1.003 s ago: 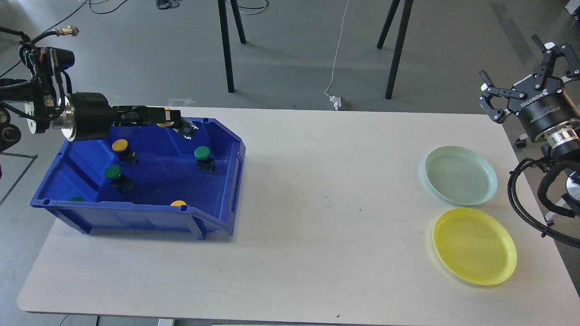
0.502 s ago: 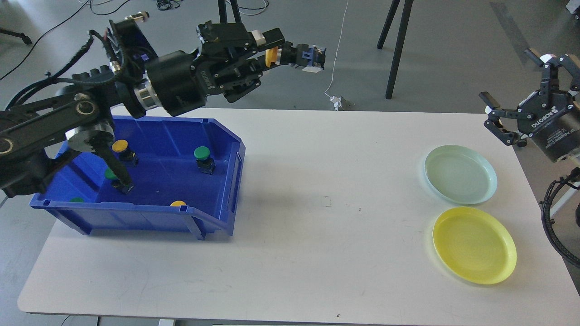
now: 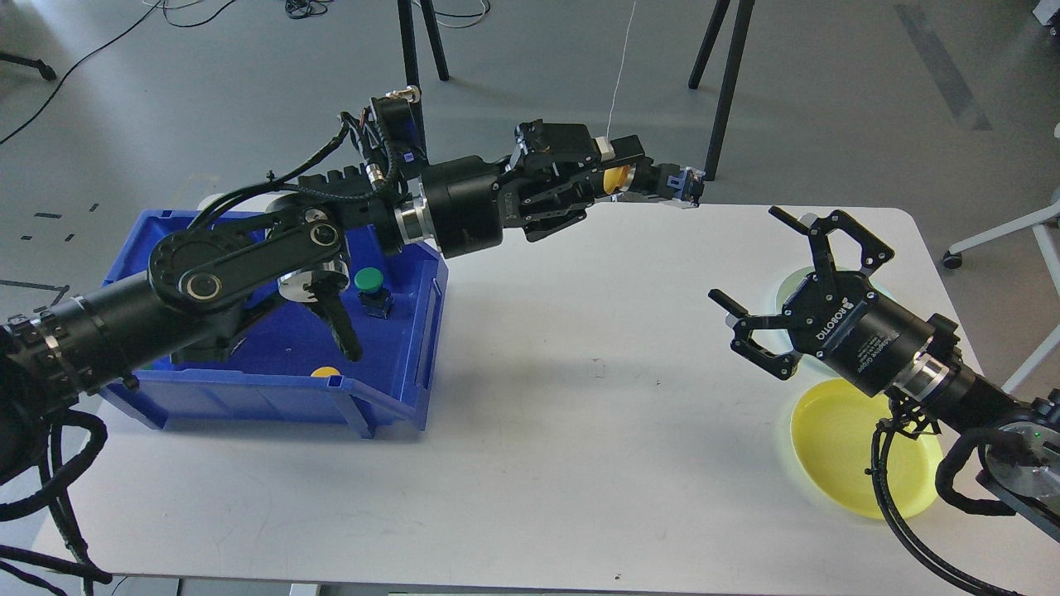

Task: Pass button and place on color plate
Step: 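Close the right gripper on the yellow button and take it from the left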

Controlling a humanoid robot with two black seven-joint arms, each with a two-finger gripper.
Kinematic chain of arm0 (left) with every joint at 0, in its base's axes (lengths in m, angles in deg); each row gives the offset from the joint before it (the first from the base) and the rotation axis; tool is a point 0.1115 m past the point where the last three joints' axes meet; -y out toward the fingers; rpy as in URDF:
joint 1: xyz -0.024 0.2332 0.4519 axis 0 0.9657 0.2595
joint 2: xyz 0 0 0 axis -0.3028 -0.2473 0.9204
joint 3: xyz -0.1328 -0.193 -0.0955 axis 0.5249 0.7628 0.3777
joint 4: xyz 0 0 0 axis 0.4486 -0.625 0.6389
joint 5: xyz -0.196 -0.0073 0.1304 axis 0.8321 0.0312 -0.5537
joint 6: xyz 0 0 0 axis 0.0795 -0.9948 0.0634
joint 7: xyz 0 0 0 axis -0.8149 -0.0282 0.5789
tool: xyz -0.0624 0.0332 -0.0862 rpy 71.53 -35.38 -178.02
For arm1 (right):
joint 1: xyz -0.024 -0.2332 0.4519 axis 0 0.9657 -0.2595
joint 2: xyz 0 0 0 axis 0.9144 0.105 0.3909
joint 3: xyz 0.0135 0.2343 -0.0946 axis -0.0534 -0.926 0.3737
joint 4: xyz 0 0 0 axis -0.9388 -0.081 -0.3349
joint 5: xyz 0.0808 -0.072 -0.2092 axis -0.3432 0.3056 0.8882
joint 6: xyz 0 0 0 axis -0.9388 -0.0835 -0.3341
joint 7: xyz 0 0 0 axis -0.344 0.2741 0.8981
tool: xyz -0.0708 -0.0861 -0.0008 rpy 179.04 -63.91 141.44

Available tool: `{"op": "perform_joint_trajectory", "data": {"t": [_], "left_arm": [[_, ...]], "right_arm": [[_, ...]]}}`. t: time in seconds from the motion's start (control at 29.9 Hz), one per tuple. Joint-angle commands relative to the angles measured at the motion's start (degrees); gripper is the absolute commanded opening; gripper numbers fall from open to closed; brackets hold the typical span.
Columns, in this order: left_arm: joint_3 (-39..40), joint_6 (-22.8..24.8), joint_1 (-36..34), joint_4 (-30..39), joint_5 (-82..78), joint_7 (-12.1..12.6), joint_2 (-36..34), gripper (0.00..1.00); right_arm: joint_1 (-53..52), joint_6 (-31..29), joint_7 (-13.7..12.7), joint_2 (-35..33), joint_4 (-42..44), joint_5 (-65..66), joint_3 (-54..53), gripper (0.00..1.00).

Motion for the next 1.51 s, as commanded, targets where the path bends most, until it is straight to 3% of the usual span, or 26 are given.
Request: {"op": "perform_joint_trajectory", "data": {"t": [0.0, 0.4, 0.94, 1.24, 1.34, 1.4, 1.47], "left_arm": [[-0.05, 0.01, 0.11, 0.82, -1.4, -0.01, 0.01, 0.07], [-0.05, -0.13, 0.11, 0.91, -1.93, -0.01, 0.18, 0.07], [-0.05, -0.13, 0.11, 0.91, -1.93, -0.01, 0.27, 0.07], [-0.05, -0.13, 0.2, 0.91, -2.02, -0.01, 0.27, 0.07], [-0.05, -0.13, 0.2, 0.91, -2.02, -0.01, 0.27, 0.07], [-0.05, -0.13, 0.2, 0.91, -2.02, -0.01, 0.27, 0.07], [-0.05, -0.13, 0.2, 0.91, -2.02, -0.01, 0.27, 0.07]], "right_arm": [[-2.48, 0.0, -2.5, 0.1, 0.17, -2.15, 2.57, 0.99], [-7.85, 0.0, -2.68, -1.57, -0.36, -5.22, 4.07, 0.99], [-24.46, 0.0, -2.68, -2.1, 0.08, -8.74, 16.72, 0.99], [-24.9, 0.0, -2.42, -1.66, 0.08, -8.39, 18.04, 0.97], [-24.9, 0.0, -2.33, -1.66, -0.1, -8.39, 18.04, 0.92], [-24.9, 0.0, -2.33, -1.75, -0.1, -8.3, 18.04, 0.81], [-24.99, 0.0, -2.24, -1.75, -0.27, -8.13, 18.04, 0.61]]}}
